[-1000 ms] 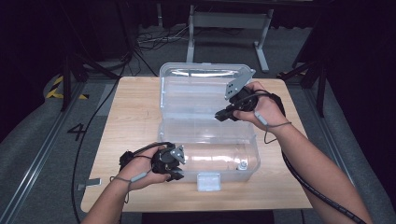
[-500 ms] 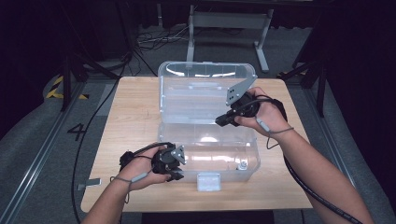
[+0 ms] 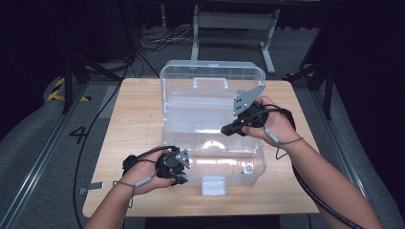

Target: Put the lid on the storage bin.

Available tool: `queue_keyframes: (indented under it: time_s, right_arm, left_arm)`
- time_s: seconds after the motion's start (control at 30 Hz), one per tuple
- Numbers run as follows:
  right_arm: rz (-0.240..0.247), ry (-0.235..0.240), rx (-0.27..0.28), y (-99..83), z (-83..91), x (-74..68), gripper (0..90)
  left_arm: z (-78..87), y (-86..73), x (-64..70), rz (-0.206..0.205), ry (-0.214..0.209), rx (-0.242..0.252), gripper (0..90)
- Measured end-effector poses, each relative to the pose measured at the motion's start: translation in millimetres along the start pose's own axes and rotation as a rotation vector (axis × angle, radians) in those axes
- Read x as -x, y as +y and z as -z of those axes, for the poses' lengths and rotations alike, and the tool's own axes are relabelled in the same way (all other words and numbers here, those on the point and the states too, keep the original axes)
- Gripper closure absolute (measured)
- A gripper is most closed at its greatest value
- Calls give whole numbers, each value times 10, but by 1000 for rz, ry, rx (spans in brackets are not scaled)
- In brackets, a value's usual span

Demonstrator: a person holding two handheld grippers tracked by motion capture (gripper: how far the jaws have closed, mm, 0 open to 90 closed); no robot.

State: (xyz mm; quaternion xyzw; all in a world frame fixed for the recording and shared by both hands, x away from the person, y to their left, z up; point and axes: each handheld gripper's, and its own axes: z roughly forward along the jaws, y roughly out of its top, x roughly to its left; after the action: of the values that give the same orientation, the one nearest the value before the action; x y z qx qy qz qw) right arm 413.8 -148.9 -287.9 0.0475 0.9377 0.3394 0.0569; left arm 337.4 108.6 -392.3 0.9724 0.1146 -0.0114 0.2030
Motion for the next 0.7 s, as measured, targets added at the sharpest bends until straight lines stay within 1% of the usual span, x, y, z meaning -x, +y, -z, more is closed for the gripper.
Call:
queue_keyframes:
  time_s: [0.2,0.23,0.33,0.6,0.7]
  right_arm:
    - [4,4,-1,-17,-8,-65,890]
    - [16,1,0,-21,-11,-70,890]
    - [19,1,-4,-24,-15,-97,891]
    - [20,5,-11,-36,-31,-160,892]
    - [30,8,-15,-42,-40,-181,893]
  left_arm:
    - [-2,3,3,1,3,-1,799]
    - [-3,4,5,1,3,-4,797]
    - [-4,6,7,1,2,-7,791]
    - [-4,7,10,4,2,-10,788]
    - [-5,8,9,2,2,-11,787]
